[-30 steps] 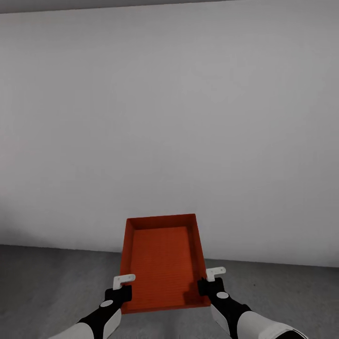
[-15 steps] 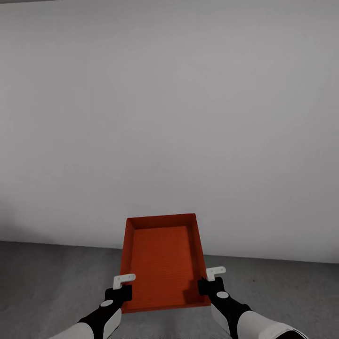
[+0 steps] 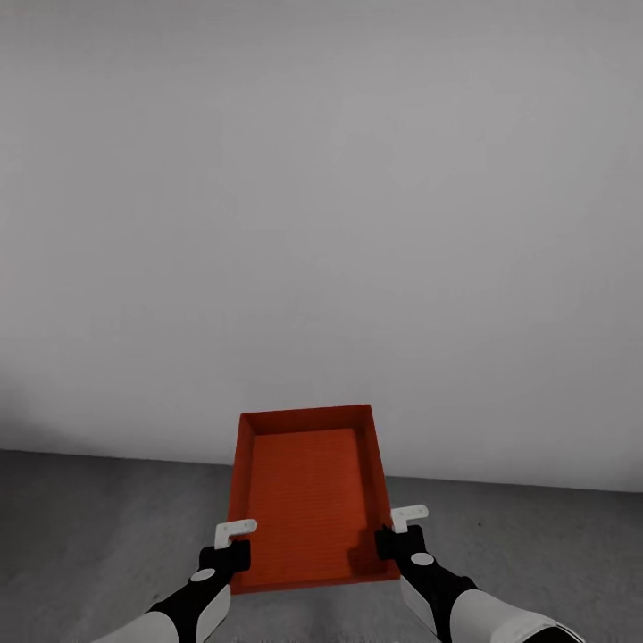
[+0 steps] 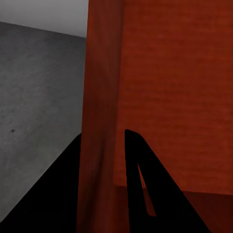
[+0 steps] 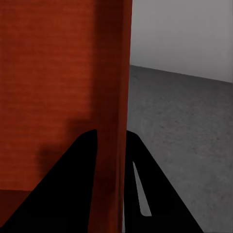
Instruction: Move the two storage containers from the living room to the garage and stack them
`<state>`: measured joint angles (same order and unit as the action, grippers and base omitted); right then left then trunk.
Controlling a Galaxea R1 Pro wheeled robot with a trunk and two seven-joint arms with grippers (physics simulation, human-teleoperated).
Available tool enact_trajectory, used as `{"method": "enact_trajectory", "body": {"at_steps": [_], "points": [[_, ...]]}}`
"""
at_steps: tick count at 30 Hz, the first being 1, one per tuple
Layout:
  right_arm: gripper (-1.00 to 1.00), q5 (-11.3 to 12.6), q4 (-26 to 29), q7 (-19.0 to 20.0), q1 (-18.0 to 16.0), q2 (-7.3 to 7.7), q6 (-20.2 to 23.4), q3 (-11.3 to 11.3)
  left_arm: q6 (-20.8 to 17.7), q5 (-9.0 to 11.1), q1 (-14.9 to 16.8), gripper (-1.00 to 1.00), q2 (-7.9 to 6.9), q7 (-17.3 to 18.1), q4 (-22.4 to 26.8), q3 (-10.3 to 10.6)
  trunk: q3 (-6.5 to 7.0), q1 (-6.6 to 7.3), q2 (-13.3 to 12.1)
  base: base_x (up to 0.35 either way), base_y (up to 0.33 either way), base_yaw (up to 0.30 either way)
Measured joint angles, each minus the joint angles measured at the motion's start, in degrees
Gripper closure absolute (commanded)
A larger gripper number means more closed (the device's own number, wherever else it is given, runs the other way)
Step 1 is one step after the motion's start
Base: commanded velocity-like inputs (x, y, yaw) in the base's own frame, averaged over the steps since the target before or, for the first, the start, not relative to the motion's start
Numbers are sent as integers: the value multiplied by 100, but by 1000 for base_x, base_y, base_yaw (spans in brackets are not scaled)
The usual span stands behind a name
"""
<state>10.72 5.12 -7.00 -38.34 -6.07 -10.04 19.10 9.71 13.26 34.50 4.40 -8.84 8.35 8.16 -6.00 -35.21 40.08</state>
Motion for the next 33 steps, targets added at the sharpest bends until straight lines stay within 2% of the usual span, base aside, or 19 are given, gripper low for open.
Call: {"method": "enact_trajectory", "body": {"at_steps": [33], "points": [[100,-10,7,3,0,1,-3,-8,1,0,0,100,-2,2,8,-1,-309,0,0,0,0,0]]}}
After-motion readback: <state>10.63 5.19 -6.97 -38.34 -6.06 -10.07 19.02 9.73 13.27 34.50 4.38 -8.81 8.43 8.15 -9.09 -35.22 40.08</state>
